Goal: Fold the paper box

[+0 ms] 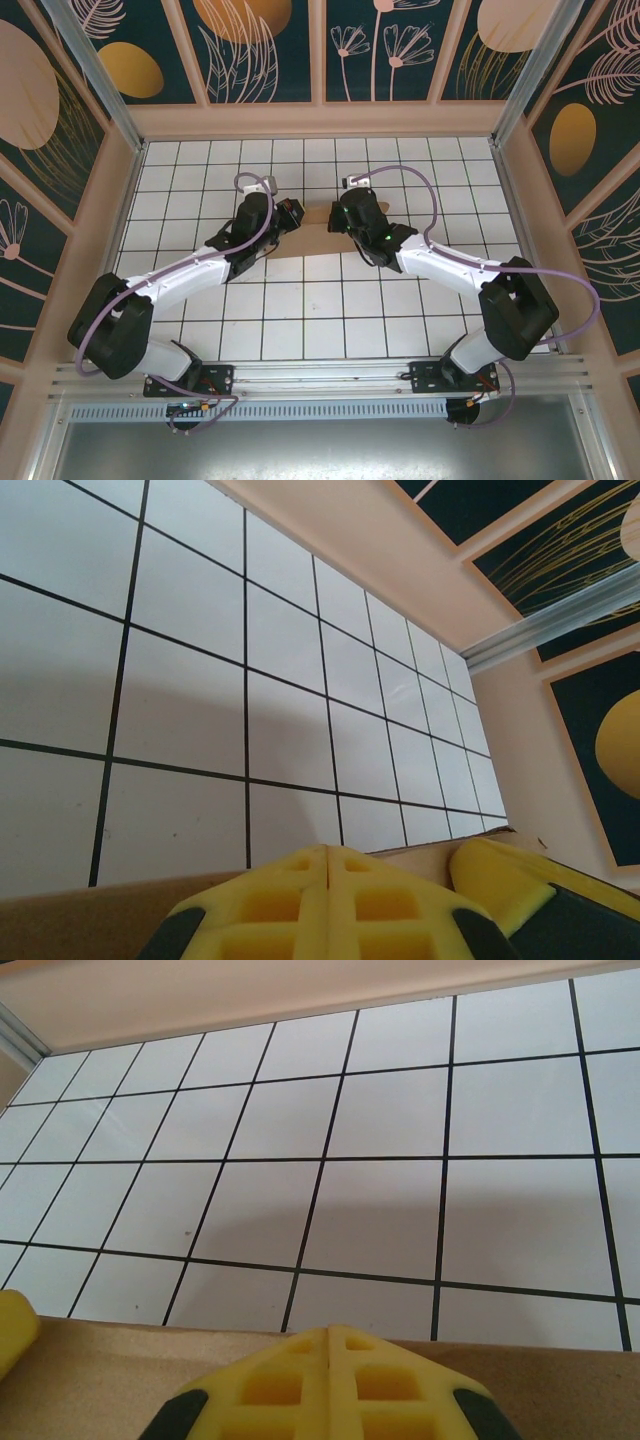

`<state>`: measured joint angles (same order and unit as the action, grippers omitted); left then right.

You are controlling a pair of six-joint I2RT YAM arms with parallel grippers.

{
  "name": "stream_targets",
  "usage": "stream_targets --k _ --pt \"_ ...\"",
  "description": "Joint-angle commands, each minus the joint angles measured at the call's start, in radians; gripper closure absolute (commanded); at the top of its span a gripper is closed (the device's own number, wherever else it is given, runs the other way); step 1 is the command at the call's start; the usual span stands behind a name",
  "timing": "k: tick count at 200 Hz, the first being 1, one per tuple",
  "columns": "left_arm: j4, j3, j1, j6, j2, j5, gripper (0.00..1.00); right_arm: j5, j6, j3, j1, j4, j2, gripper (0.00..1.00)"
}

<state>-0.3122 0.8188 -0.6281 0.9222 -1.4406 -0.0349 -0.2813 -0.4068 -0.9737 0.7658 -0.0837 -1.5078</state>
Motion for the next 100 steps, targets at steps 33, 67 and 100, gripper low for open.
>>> stream_targets --k 33,67,100 --pt "0.027 -0.035 0.001 -0.004 0.001 -0.025 1.0 0.066 0.03 -0.033 -0.059 0.192 0.105 0.55" --pt "0.066 -0.027 0.002 -0.032 -0.017 -0.017 1.0 0.195 0.027 -0.009 -0.184 0.254 0.165 0.41" --pt "0.065 -0.038 0.003 -0.04 -0.021 0.008 1.0 0.229 0.029 0.038 -0.214 0.246 0.186 0.33"
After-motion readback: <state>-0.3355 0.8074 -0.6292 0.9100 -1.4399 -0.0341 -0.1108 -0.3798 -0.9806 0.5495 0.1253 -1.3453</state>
